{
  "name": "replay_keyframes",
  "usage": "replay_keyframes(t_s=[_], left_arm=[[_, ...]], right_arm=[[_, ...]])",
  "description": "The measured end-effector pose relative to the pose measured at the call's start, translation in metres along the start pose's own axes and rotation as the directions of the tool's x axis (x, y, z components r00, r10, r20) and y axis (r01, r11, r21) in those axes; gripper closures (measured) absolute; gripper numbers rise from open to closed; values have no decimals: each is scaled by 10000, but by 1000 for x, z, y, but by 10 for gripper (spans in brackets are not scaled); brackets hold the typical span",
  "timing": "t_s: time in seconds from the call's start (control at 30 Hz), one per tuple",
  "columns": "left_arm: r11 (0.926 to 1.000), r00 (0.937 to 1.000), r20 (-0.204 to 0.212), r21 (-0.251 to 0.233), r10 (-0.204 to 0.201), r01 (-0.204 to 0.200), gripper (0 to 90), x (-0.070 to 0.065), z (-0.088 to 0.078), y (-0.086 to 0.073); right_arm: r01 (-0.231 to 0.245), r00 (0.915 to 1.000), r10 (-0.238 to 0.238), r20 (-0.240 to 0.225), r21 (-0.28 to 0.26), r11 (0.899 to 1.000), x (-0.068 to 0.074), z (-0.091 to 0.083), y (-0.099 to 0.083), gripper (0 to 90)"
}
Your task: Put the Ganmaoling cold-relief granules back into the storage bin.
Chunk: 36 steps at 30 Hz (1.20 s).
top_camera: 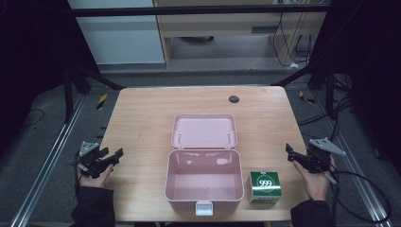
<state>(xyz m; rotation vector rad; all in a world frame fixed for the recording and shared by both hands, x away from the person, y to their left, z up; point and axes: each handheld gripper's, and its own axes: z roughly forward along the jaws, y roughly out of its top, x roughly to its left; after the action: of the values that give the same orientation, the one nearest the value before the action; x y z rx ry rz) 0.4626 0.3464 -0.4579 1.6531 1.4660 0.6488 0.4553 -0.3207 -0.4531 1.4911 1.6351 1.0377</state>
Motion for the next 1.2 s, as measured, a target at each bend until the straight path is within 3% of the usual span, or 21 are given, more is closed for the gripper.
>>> replay_keyframes(t_s=[0.37,0.5,0.67,0.83,0.9,0.93,1.03,1.13,1.17,1.2], left_arm=[[9979,9992,57,501,400,-402,400,-2,4,-2],[9963,9984,87,644,561,-565,399,-4,6,-3],[9927,9976,141,990,685,-696,389,-5,11,-4],[9916,9970,174,1048,748,-762,377,-7,12,-5],[9911,9971,163,1094,746,-759,376,-7,13,-5],[9907,9970,171,1119,761,-775,372,-7,14,-6],[9902,9967,174,1139,797,-811,370,-7,14,-6],[9892,9962,171,1182,853,-867,364,-8,15,-6],[9889,9959,147,1176,892,-903,359,-8,15,-6],[9890,9959,146,1175,891,-902,358,-8,15,-7]], right_arm=[[557,9961,-563,-681,-118,9984,7,-11,16,145],[912,9909,-917,-990,-93,9958,13,-17,26,139],[1494,9785,-1449,-1468,197,9886,19,-23,37,139],[2073,9611,-1987,-1919,253,9780,26,-27,52,122],[2139,9589,-2048,-1965,258,9765,26,-28,53,120],[2373,9504,-2253,-2146,317,9709,29,-27,57,111],[2570,9431,-2404,-2298,451,9653,31,-27,60,105],[3092,9239,-2833,-2572,656,9487,36,-25,64,85],[3328,9114,-2997,-2822,769,9398,39,-26,68,84],[3474,9043,-3131,-2902,740,9348,40,-27,69,84]])
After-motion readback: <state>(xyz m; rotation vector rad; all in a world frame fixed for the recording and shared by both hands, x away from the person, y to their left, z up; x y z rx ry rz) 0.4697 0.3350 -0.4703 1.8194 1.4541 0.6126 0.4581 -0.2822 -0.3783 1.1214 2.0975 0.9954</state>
